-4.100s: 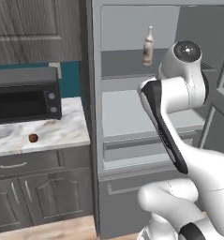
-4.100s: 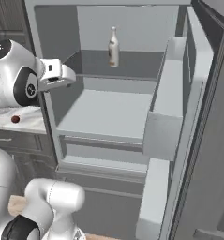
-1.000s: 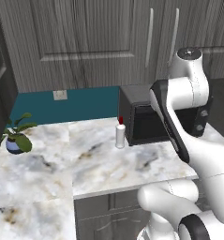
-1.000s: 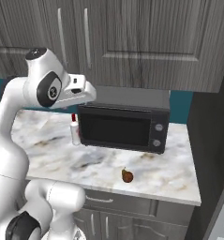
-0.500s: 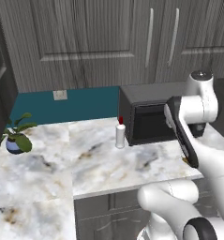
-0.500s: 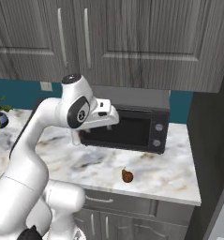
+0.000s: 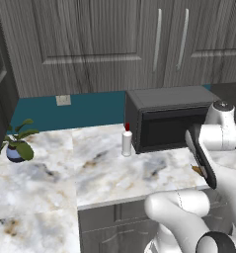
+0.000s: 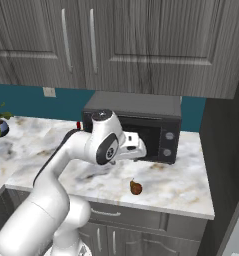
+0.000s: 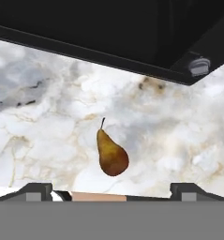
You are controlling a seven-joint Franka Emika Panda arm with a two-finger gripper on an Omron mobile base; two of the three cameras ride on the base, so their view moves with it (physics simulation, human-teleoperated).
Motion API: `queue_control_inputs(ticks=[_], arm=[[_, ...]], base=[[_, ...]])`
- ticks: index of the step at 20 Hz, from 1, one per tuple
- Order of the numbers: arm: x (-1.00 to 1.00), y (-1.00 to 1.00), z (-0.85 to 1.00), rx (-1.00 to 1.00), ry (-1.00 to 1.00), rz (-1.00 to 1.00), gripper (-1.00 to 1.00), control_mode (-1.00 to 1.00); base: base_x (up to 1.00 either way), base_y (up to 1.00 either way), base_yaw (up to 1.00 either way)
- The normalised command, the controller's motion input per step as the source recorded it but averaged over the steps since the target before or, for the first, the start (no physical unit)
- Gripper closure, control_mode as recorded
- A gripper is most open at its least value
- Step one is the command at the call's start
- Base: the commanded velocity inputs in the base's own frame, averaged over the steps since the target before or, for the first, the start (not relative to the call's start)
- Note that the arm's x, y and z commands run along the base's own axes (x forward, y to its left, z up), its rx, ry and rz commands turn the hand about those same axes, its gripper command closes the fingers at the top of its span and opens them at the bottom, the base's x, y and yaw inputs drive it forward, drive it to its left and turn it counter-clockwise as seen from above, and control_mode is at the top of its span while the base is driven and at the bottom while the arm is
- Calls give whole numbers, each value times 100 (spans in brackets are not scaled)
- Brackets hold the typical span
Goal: Place the liquors on the top shelf of the fridge to keep them out of children's reach, and place the pear on lower shelves for easy access.
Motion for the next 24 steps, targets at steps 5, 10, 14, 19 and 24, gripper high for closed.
queue_control_inputs(ticks=[5, 10, 14, 19, 24], arm=[[1, -46, -49, 0, 4, 0, -100, -100], [0, -33, -43, 4, 0, 0, -100, -100], [0, -1, -31, 6, 0, 0, -100, -100], [0, 5, -18, 13, 0, 0, -100, -100], [0, 2, -11, 11, 1, 0, -100, -100]], base=[[0, 0, 0], [0, 0, 0], [0, 0, 0], [0, 0, 0], [0, 0, 0]])
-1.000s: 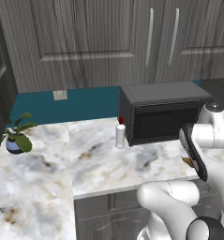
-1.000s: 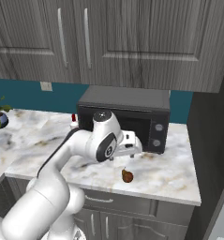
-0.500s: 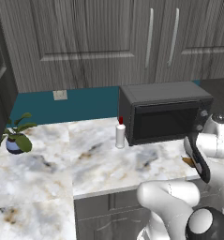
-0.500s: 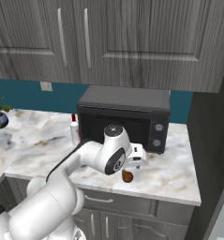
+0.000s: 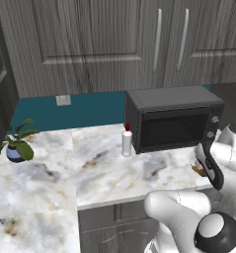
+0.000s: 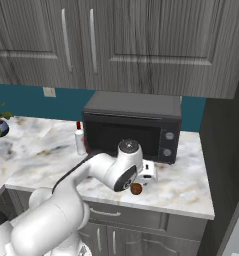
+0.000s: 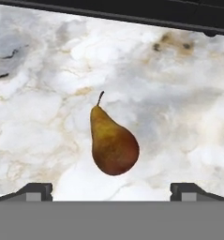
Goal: Place the liquors on the top shelf of the fridge to keep them out of children's reach, and place the pear on lower shelves for easy access.
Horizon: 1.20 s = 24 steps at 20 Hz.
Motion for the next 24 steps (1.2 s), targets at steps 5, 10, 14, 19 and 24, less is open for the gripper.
queue_control_inputs(ticks=[5, 10, 14, 19, 24], arm=[[12, 0, -25, 2, 3, 0, -100, -100], [26, 0, -32, 0, 4, 0, -100, -100], [26, 0, -31, 0, 4, 0, -100, -100], [24, -2, -28, 0, 4, 0, -100, -100], [17, -11, -34, 0, 5, 0, -100, -100]], base=[[0, 0, 0], [0, 0, 0], [0, 0, 0], [0, 0, 0], [0, 0, 0]])
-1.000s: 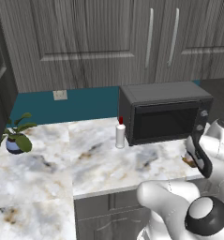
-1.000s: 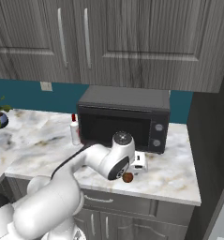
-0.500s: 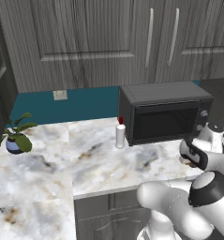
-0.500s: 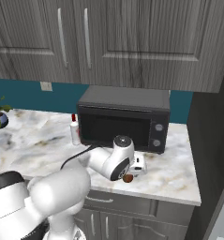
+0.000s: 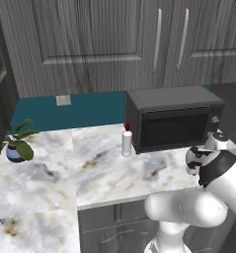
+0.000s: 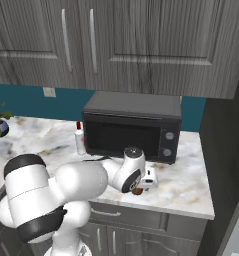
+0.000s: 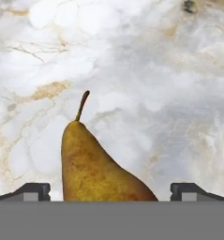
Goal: Place the liquors on the top shelf of the fridge to keep them out of children's reach, and place the pear on lower shelves for easy access.
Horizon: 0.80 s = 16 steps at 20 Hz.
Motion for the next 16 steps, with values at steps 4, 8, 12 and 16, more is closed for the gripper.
queue_control_inputs(ticks=[4, 8, 12, 16], arm=[[4, -11, -42, 0, 6, 0, 100, -100], [0, -2, -39, 0, 4, 0, 100, -100], [-18, 0, -42, 0, 0, 2, 100, -100], [-59, 19, 3, 0, -28, 10, 100, -100]], base=[[0, 0, 0], [0, 0, 0], [0, 0, 0], [0, 0, 0]])
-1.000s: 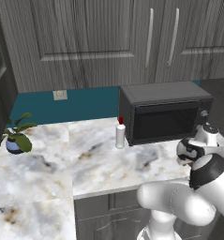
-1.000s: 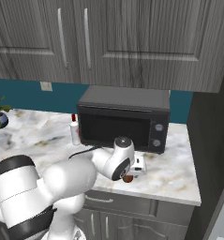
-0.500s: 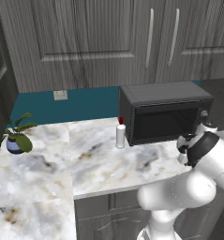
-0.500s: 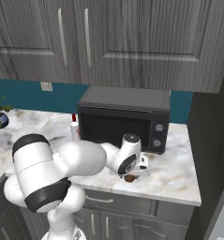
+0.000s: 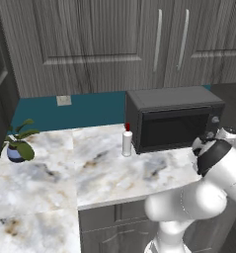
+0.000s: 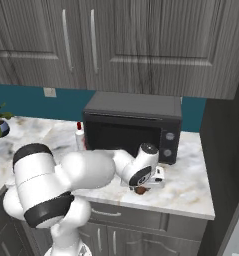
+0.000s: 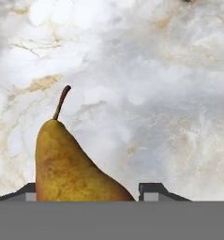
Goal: Place the liquors on the top shelf of the fridge to keep them out of children's reach, and place the pear on lower shelves for easy access.
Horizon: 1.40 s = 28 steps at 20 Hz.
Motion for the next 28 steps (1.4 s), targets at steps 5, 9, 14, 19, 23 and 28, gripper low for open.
queue_control_inputs(ticks=[5, 9, 14, 19, 23, 28], arm=[[-45, 52, 64, 0, -29, 14, 100, -100], [-38, 59, 90, -3, -18, 15, 100, -100], [-51, 57, 94, -1, -9, 13, 100, -100], [-41, 58, 90, 0, -9, 7, 100, -100], [-26, 57, 100, 0, -5, 8, 100, -100], [-27, 41, 95, 0, 0, 11, 100, -100]], base=[[0, 0, 0], [0, 0, 0], [0, 0, 0], [0, 0, 0], [0, 0, 0], [0, 0, 0]])
